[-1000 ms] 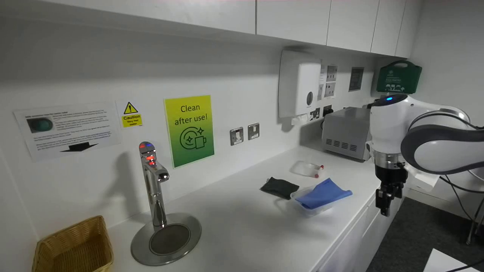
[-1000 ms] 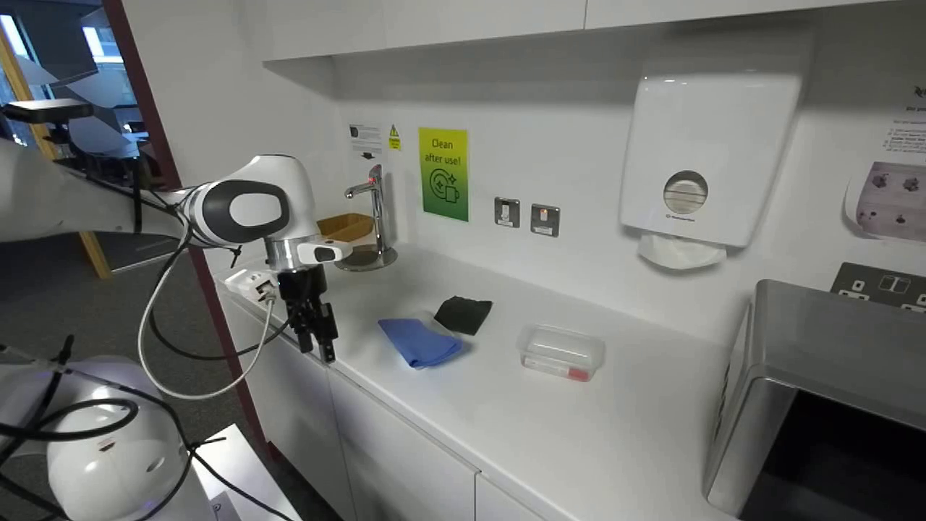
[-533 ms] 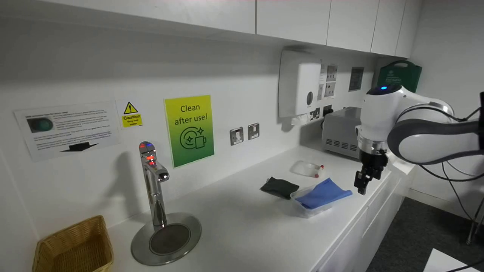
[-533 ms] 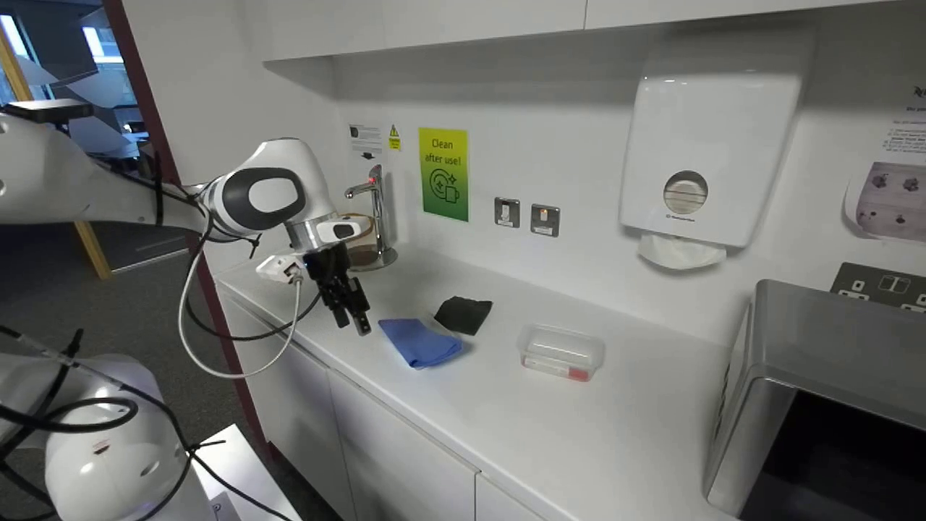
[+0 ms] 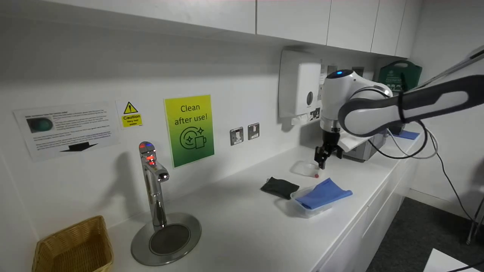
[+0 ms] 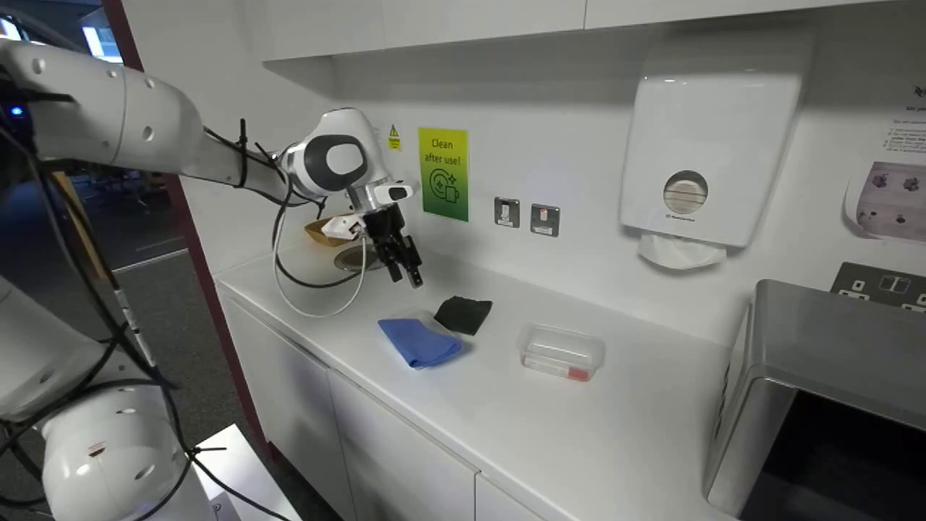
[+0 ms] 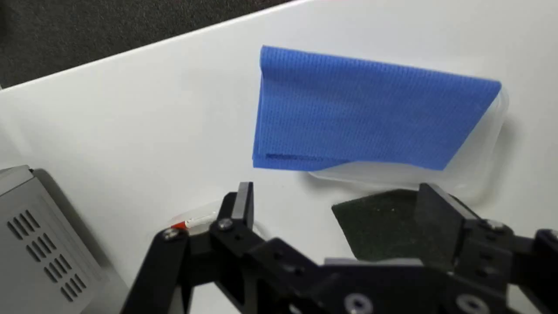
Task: Put the black fabric in the clear bowl.
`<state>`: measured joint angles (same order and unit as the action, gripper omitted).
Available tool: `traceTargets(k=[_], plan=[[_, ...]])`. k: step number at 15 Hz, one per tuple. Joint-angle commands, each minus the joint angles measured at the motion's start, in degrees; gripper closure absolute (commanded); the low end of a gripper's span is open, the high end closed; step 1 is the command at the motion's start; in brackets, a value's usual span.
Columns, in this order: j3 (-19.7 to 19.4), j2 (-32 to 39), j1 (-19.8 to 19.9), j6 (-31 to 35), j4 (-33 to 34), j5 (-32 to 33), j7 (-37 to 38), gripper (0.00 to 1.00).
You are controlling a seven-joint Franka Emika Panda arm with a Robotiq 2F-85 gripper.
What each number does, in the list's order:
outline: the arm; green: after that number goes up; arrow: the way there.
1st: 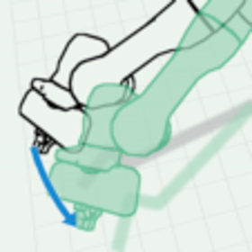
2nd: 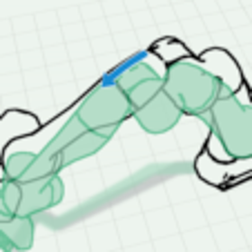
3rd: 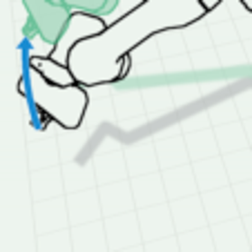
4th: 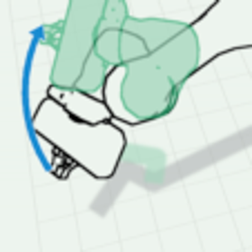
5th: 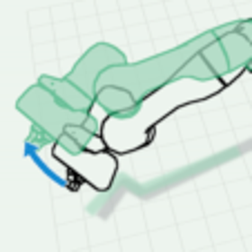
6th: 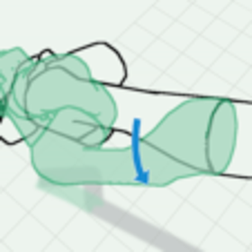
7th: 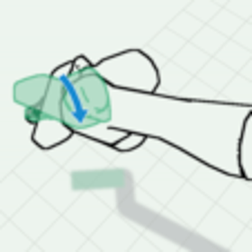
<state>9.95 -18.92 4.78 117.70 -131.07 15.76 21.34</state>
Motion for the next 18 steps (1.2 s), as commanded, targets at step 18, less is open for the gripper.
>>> traceTargets(k=[18], plan=[[-1.5,9.5,-2.8,-2.1,8.1,6.1,5.3,0.00]])
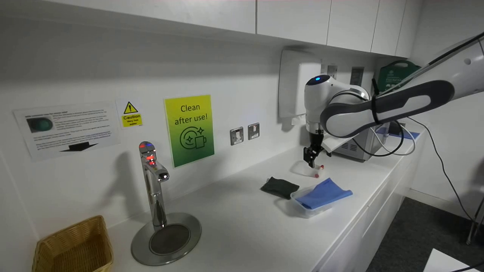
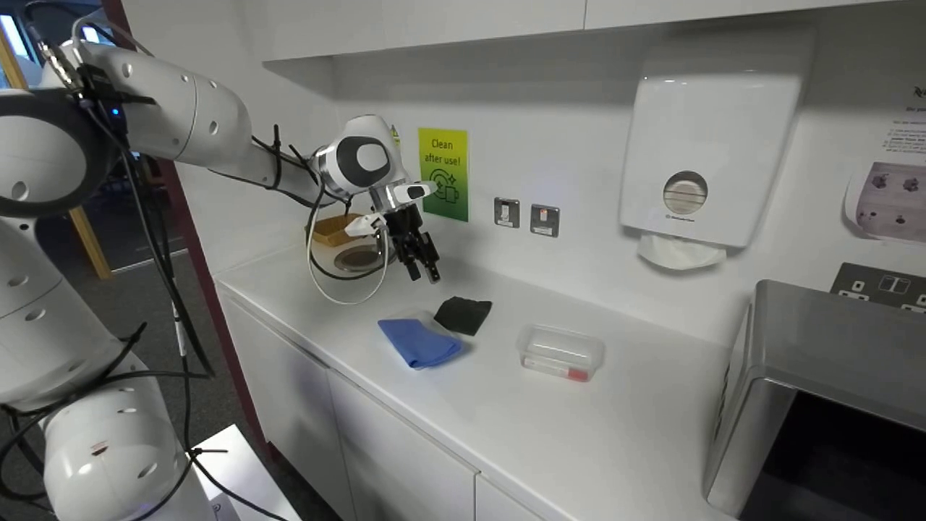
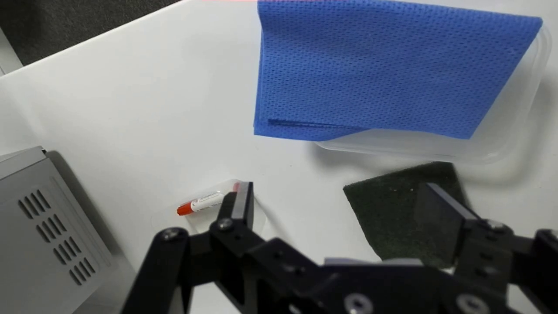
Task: Put the black fabric in the clear bowl.
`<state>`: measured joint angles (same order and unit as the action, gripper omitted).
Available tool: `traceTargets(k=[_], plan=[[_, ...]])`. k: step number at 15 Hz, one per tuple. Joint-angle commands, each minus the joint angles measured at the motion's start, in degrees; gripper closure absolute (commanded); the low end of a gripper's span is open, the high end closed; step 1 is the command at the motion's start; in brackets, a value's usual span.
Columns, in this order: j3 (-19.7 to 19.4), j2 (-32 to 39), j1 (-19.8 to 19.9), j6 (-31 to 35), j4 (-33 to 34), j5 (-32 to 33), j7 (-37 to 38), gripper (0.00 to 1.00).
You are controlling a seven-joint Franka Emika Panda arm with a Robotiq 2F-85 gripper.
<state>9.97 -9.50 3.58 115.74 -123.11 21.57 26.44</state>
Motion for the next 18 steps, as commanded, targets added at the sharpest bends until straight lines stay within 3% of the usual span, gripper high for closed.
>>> traceTargets(k=[1,8,18], plan=[[-1.5,0.1,-1.6,-0.2,0.1,0.3,0.2,0.00],[-1.5,0.8,-1.8,-0.3,0.5,0.9,0.6,0.00],[-1.2,6.8,-3.9,-1.9,4.8,9.8,2.8,0.00]])
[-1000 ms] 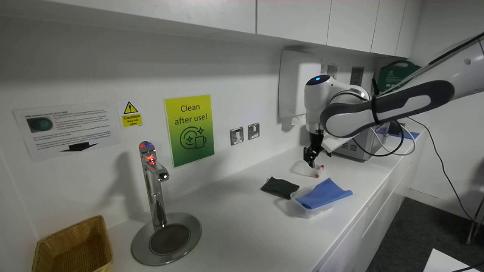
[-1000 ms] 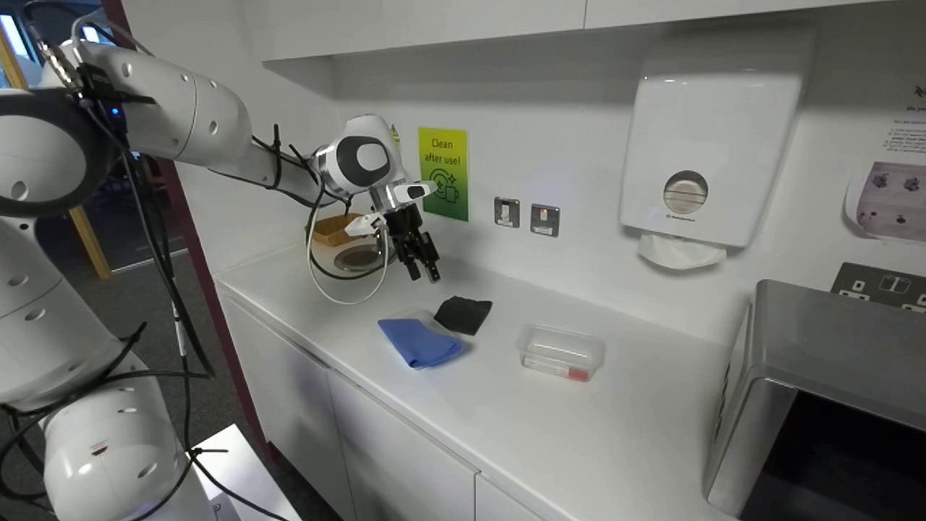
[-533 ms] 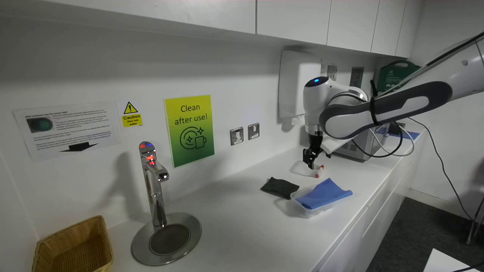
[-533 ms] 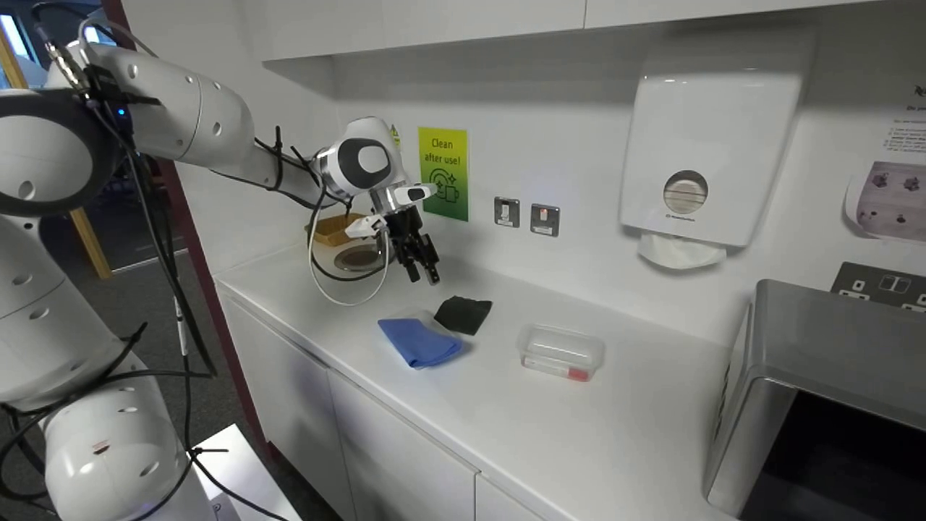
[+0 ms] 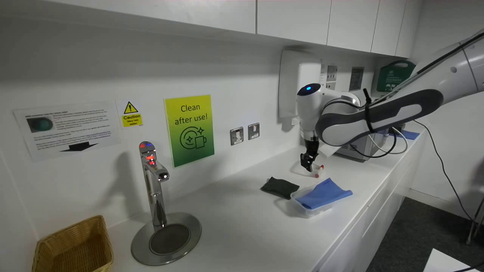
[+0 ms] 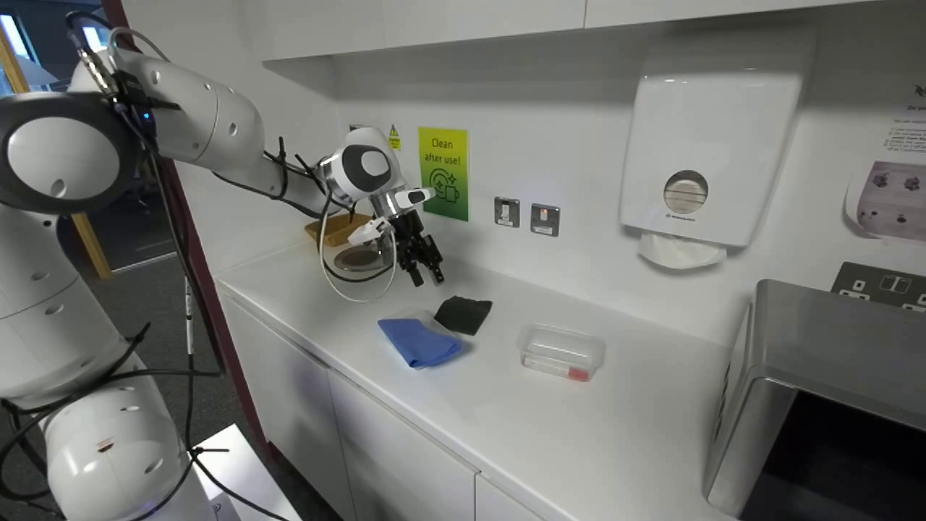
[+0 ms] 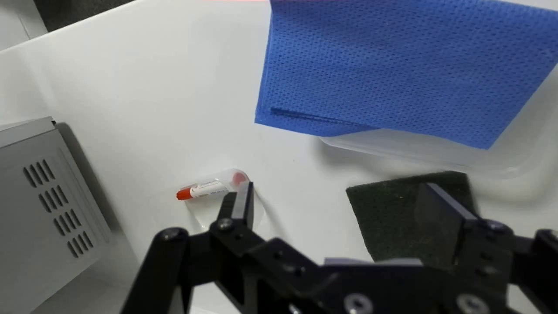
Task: Put the black fabric in the clear bowl.
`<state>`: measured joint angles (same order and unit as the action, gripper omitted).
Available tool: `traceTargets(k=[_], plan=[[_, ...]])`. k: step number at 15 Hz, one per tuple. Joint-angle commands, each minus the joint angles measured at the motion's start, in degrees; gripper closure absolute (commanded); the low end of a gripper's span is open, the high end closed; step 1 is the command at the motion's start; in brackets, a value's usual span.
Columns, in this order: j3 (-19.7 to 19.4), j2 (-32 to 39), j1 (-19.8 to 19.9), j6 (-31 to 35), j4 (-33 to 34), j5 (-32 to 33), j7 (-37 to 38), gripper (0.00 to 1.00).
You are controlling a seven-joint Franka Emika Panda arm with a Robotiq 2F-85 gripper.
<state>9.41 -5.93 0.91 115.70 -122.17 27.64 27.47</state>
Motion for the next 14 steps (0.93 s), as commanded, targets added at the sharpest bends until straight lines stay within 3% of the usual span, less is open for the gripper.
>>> traceTargets(k=[1,5,14], plan=[[-0.7,4.5,-1.4,-2.0,5.0,5.0,2.2,0.00],[-1.3,10.3,-2.9,-2.5,10.0,9.4,4.0,0.00],[-3.9,21.9,-9.3,-6.2,22.3,9.4,3.9,0.00]])
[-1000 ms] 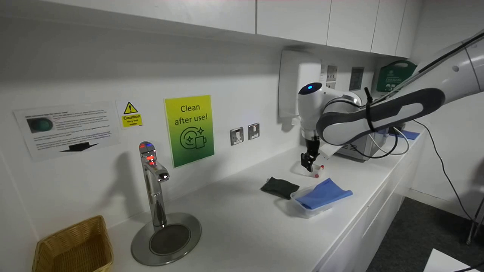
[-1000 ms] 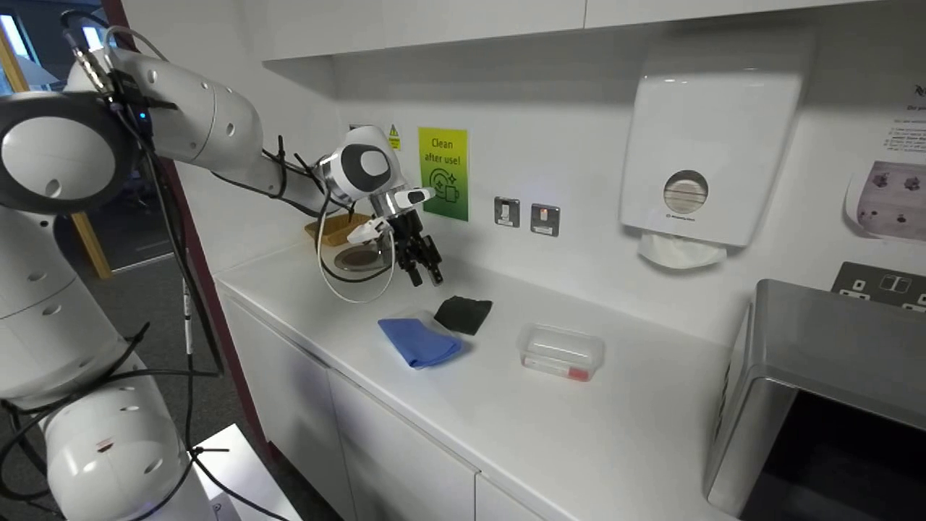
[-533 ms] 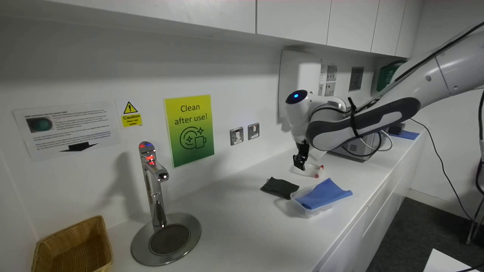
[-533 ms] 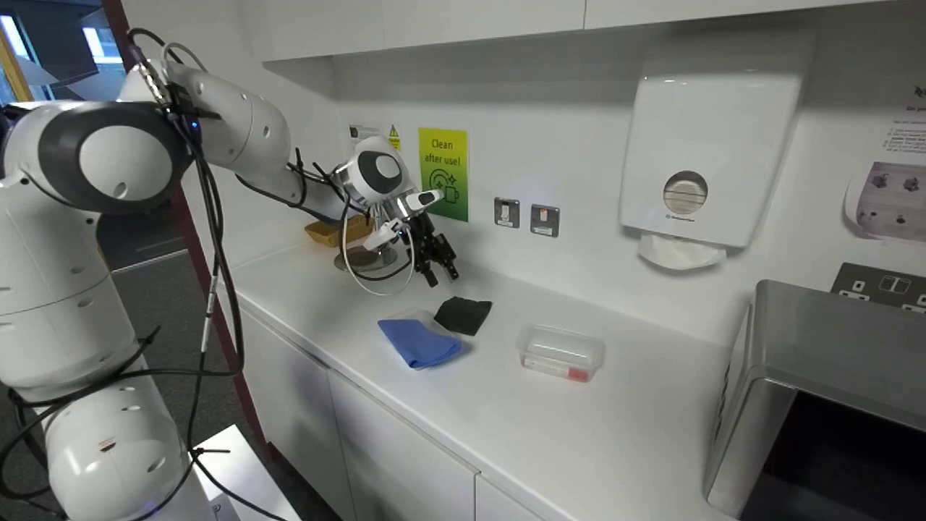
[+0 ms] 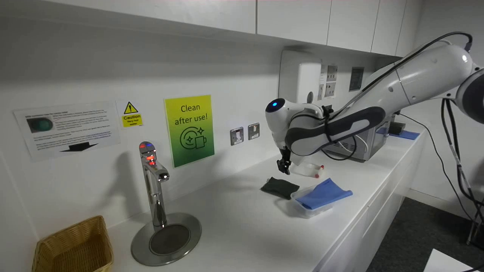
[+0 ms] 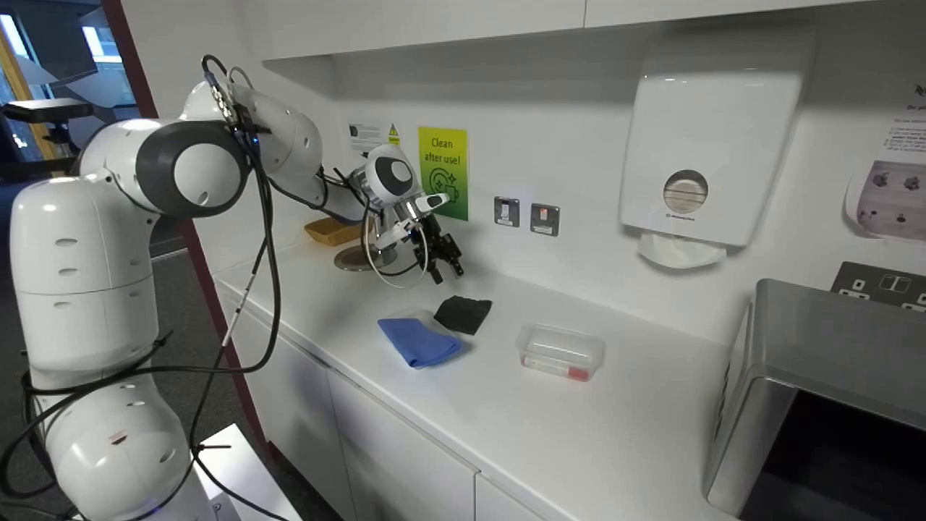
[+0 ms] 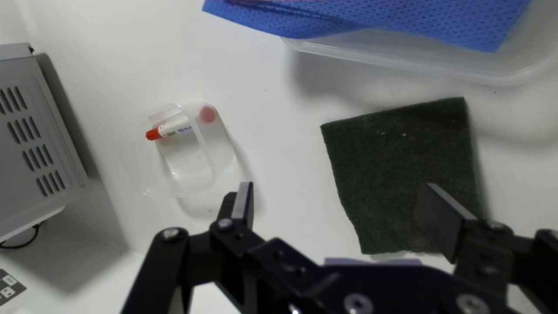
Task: Put the black fabric in the clear bowl.
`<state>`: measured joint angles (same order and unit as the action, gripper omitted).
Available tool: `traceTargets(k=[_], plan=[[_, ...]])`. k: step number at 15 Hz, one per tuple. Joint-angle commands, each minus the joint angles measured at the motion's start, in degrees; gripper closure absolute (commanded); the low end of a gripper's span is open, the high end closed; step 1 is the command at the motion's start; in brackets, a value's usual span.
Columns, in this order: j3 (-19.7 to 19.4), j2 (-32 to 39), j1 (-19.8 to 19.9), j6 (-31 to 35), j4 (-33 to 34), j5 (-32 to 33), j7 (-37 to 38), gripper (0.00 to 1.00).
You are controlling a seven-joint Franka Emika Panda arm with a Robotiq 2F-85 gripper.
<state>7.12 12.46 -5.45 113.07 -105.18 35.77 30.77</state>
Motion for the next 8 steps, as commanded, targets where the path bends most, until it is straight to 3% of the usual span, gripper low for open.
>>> traceTargets(k=[1,8], plan=[[-2.0,4.5,-3.6,-4.2,6.4,1.5,0.7,0.00],[-4.0,9.5,-7.6,-6.7,11.3,2.8,0.5,0.00]])
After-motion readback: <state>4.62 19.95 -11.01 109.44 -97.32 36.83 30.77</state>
